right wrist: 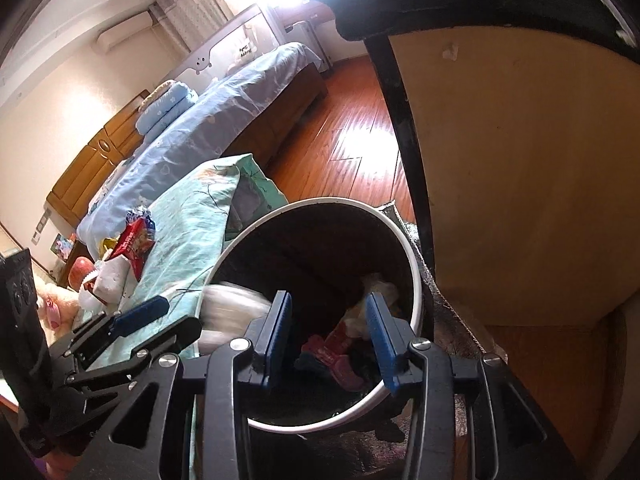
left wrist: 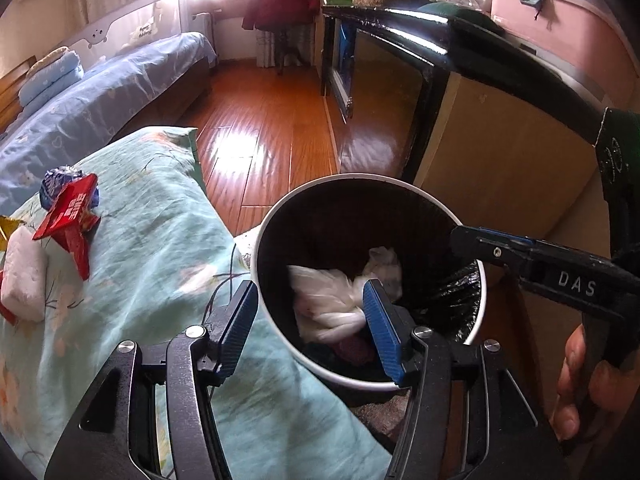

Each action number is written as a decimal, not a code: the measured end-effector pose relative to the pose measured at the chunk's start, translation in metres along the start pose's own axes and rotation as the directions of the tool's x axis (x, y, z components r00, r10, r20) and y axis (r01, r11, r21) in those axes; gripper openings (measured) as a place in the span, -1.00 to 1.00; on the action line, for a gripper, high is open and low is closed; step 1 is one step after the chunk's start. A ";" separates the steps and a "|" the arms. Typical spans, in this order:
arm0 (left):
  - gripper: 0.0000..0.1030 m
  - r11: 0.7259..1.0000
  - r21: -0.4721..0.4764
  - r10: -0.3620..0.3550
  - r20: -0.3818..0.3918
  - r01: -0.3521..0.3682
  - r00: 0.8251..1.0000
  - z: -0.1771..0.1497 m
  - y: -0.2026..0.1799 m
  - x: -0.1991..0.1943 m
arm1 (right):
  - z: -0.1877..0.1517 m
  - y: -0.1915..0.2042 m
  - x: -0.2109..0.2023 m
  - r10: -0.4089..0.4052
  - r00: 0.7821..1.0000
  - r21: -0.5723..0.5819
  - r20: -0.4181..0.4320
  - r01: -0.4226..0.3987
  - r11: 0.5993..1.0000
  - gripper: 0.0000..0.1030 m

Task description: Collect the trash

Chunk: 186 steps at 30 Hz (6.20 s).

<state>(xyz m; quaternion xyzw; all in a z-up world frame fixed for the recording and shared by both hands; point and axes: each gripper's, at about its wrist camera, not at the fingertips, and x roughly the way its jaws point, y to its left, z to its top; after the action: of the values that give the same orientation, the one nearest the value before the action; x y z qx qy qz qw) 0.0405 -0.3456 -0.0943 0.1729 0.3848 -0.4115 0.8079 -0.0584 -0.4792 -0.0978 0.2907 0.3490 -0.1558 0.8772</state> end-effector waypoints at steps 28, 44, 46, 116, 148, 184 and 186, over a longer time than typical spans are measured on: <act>0.88 0.873 -0.343 0.361 -0.026 -0.348 0.932 -0.111 0.161 -0.086 | -0.036 0.142 0.025 0.178 0.983 -0.156 -0.054 -0.184 0.970 0.44; 0.76 0.821 -0.396 0.430 -0.047 -0.412 0.902 -0.118 0.234 -0.094 | -0.036 0.201 0.074 0.187 0.972 -0.232 -0.141 -0.216 0.948 0.44; 0.68 0.814 -0.408 0.430 -0.052 -0.412 0.901 -0.117 0.243 -0.093 | -0.034 0.207 0.079 0.192 0.970 -0.238 -0.146 -0.223 0.945 0.44; -0.81 0.936 -0.333 0.142 0.059 -0.115 0.988 -0.096 0.156 -0.103 | -0.044 0.136 0.015 0.150 0.987 -0.229 -0.052 -0.158 0.961 -0.88; -0.81 0.996 -0.088 0.014 0.017 -0.012 1.000 -0.021 0.041 -0.032 | -0.020 0.031 0.001 0.030 0.999 -0.082 -0.016 -0.031 0.996 -0.88; -0.11 0.997 -0.079 0.003 -0.020 -0.005 1.000 -0.017 0.027 -0.013 | -0.005 0.000 0.009 0.018 0.999 -0.008 -0.035 -0.018 1.000 -0.02; -0.02 0.996 -0.091 0.022 -0.005 -0.023 1.000 -0.025 0.033 -0.022 | -0.007 0.005 0.006 0.027 0.999 -0.013 -0.028 -0.027 1.000 0.05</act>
<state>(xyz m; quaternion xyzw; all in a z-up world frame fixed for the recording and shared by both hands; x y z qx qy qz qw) 0.0467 -0.2996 -0.0951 0.1410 0.4027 -0.3840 0.8188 -0.0556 -0.4711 -0.1040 0.2918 0.3581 -0.1376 0.8762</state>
